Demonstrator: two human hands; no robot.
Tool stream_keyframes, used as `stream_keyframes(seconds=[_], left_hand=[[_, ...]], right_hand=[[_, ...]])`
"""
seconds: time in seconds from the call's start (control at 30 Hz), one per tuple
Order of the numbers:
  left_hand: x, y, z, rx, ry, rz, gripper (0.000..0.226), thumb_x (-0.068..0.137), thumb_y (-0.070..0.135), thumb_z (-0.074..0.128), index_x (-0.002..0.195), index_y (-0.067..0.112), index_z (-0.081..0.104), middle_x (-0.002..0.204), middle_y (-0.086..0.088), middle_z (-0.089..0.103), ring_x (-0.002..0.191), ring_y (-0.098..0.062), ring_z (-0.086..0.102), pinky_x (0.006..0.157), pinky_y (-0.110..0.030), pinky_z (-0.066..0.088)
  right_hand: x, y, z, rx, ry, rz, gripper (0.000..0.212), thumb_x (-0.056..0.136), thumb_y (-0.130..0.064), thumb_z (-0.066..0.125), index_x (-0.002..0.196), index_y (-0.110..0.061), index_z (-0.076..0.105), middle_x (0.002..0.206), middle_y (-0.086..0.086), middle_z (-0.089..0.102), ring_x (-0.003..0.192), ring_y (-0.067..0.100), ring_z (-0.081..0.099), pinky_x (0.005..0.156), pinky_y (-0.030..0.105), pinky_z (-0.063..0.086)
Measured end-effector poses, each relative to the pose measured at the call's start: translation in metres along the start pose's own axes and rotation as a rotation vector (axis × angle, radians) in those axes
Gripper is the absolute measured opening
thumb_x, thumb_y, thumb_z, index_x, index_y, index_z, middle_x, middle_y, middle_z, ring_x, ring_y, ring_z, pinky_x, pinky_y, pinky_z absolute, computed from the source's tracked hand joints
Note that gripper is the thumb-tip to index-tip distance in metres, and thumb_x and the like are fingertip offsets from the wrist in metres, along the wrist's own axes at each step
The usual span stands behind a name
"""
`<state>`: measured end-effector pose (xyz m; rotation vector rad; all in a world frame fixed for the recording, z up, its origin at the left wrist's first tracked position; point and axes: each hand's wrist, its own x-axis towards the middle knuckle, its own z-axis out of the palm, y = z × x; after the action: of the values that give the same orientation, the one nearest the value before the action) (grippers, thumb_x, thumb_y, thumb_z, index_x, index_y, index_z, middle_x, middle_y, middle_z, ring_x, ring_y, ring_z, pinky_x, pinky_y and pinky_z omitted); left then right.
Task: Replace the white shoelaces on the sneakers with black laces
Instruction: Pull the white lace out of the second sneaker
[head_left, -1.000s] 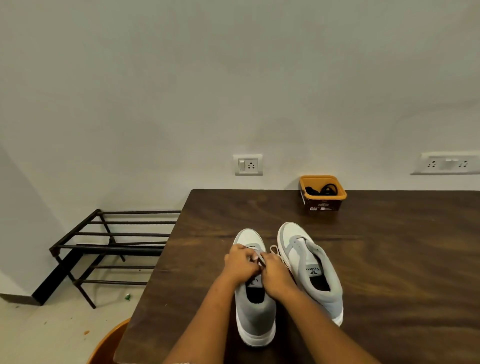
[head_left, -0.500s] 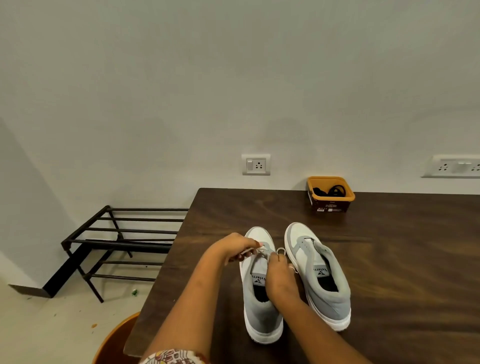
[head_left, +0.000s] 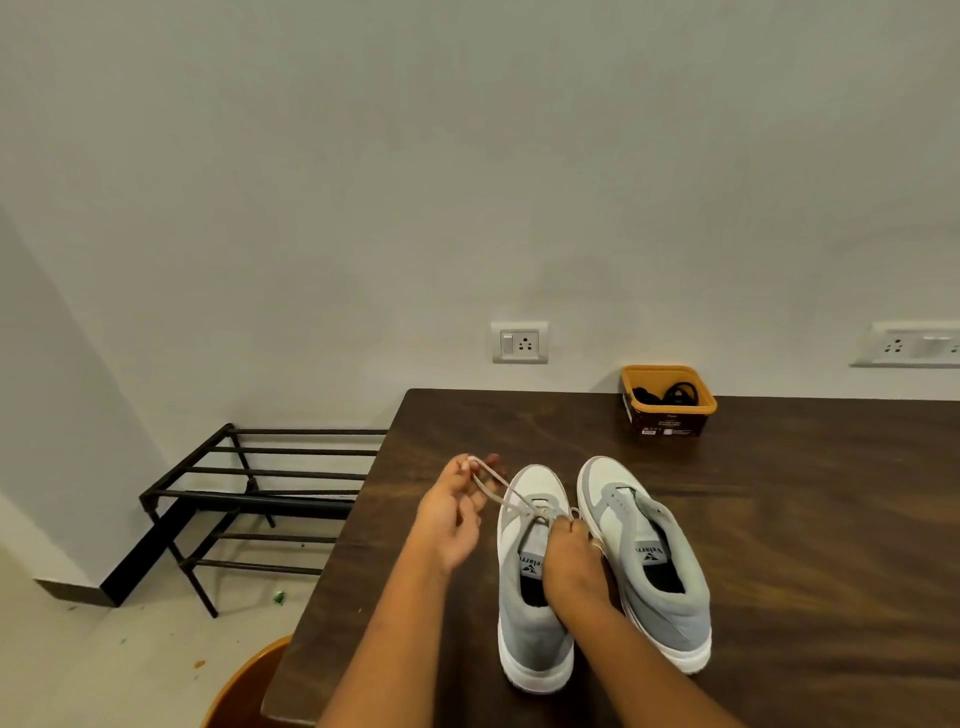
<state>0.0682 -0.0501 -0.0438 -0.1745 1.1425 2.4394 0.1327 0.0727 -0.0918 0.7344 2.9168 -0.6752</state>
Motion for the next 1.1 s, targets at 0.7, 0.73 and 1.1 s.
stream_keyframes(seconds=[0.7,0.73,1.1], left_hand=[[0.017,-0.059,0.008,1.931,0.044,0.341,0.022,0.094,0.025,0.049,0.106,0.027,0.068,0.115,-0.001,0.053,0.106,-0.021,0.056,0.086,-0.035,0.048],[0.017,-0.059,0.006,1.846,0.042,0.301,0.02,0.091,0.025,0.051,0.097,0.03,0.07,0.111,0.0,0.054,0.104,-0.02,0.056,0.086,-0.035,0.049],[0.006,-0.021,-0.017,-0.077,0.247,0.118,0.029,0.099,0.002,0.034,0.076,0.011,0.049,0.076,-0.008,0.067,0.072,-0.019,0.066,0.08,-0.029,0.05]], right_hand=[[-0.005,0.003,0.001,-0.012,-0.016,-0.011,0.043,0.099,-0.026,0.044,0.139,-0.015,0.033,0.14,0.008,0.04,0.131,0.027,0.039,0.107,0.034,0.036],[-0.005,0.003,0.002,-0.009,-0.013,-0.011,0.042,0.1,-0.025,0.042,0.139,-0.015,0.033,0.14,0.008,0.039,0.131,0.027,0.038,0.107,0.034,0.036],[-0.004,0.004,0.0,-0.044,-0.013,-0.011,0.047,0.1,-0.014,0.036,0.145,-0.01,0.026,0.144,0.012,0.034,0.13,0.031,0.038,0.106,0.036,0.038]])
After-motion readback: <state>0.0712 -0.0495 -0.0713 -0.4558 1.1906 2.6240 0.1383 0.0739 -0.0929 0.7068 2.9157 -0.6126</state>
